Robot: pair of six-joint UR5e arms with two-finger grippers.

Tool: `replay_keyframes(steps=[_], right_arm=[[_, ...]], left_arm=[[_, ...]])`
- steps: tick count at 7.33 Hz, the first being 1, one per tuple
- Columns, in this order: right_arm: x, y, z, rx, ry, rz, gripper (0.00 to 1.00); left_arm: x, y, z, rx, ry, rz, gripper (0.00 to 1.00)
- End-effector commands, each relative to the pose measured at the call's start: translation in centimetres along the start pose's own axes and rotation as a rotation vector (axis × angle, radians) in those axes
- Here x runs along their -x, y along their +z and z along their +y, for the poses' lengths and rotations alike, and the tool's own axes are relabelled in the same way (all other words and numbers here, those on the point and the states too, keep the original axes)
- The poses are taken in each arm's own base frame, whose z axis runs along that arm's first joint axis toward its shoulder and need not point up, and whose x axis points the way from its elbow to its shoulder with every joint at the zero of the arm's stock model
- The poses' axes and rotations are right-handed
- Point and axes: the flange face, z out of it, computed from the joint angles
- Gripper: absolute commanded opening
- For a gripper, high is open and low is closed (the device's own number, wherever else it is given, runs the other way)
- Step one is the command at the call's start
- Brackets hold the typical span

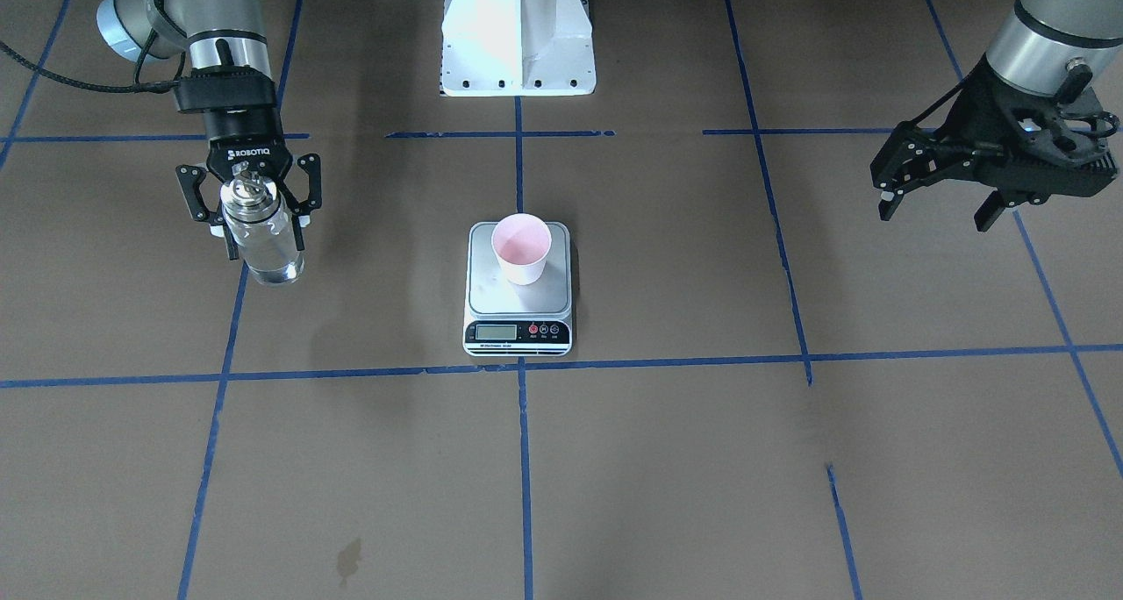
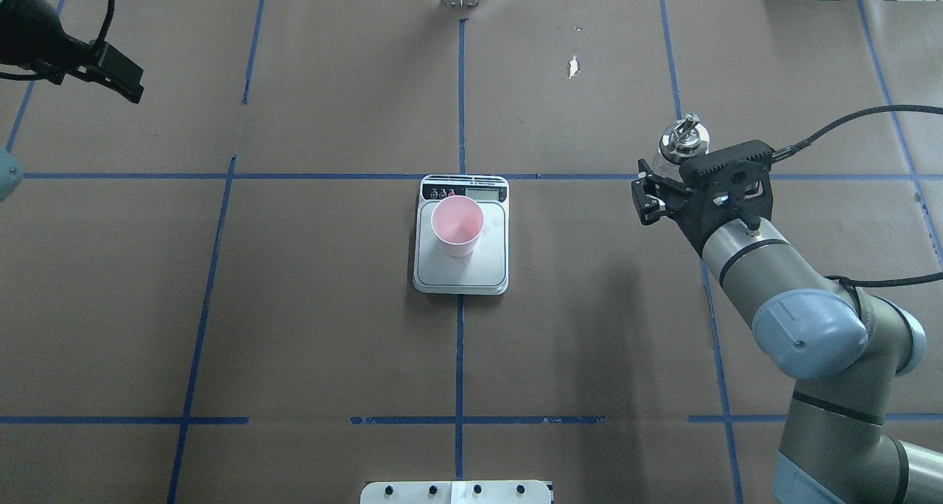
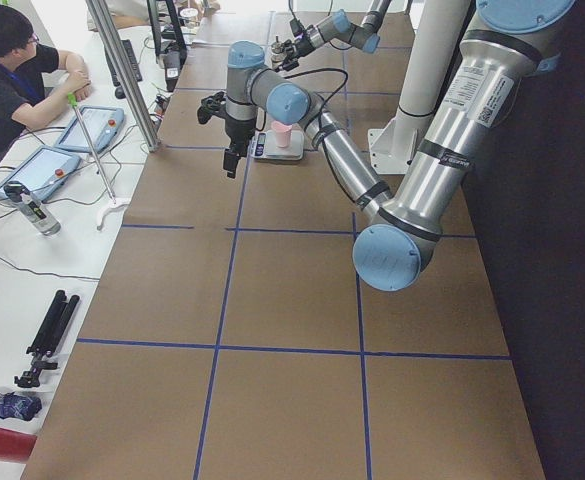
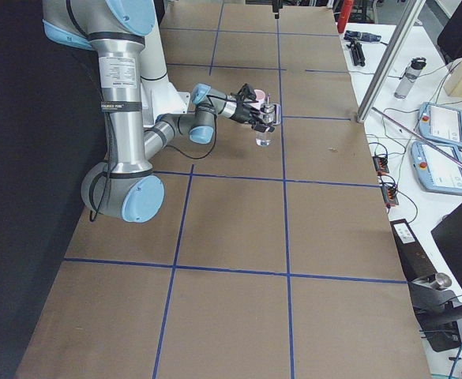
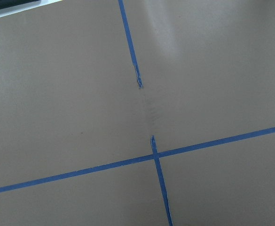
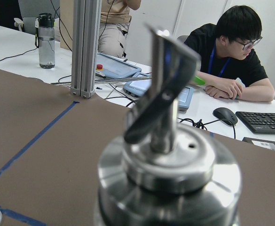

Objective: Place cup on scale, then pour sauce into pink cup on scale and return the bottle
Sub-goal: 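Lift the bottle with the right gripper and carry it toward the pink cup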

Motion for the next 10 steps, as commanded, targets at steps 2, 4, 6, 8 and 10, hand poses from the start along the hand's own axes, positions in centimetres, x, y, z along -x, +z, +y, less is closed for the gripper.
replay_keyframes(steps=[2, 4, 6, 8, 10], right_arm=[[2.6, 1.1, -1.6, 0.006, -0.126, 0.061, 0.00], [3.3, 1.1, -3.0, -0.034, -0.365, 0.108, 0.00], [6.4, 1.0, -2.7, -0.034, -0.445, 0.165, 0.00], [10.5, 0.4, -2.1, -0.044, -0.590, 0.237, 0.00], [12.0, 0.3, -0.5, -0.061, -0.672, 0.268, 0.00]], left_arm=[[1.2, -0.4, -0.1, -0.009, -0.013, -0.014, 1.00], [5.0, -0.5, 0.1, -0.004, 0.081, -0.045, 1.00], [10.6, -0.5, 0.3, 0.012, 0.149, -0.087, 1.00], [14.3, 0.6, 0.3, -0.003, 0.153, -0.100, 1.00], [19.9, 3.0, 2.4, -0.054, 0.231, -0.107, 1.00]])
